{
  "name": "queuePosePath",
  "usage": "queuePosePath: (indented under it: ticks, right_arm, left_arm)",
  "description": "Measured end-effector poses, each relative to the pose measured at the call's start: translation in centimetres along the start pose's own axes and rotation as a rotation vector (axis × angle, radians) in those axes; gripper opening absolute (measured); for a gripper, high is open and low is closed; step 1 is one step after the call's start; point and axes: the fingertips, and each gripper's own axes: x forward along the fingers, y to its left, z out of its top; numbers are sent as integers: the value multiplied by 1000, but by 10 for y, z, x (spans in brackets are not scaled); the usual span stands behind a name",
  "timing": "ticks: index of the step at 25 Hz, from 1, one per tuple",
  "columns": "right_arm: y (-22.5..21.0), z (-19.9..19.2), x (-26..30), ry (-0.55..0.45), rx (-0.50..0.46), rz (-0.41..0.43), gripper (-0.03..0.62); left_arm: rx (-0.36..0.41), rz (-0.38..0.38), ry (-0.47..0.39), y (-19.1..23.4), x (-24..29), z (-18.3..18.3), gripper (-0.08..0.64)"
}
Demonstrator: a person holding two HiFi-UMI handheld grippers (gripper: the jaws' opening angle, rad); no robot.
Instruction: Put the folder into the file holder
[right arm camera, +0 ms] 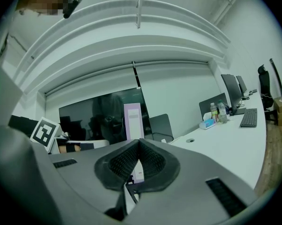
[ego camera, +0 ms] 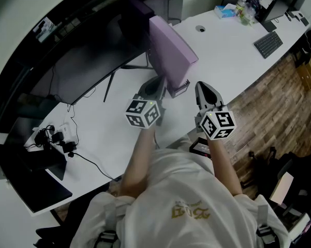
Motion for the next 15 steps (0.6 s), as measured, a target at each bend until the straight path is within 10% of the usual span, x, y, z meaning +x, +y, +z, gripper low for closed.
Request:
queuePosePath:
  ticks: [15]
  right_arm:
    - [-5, -1, -2, -1, 19, 3, 11]
  left_arm:
    - [0, 9, 0, 0, 2, -1, 15]
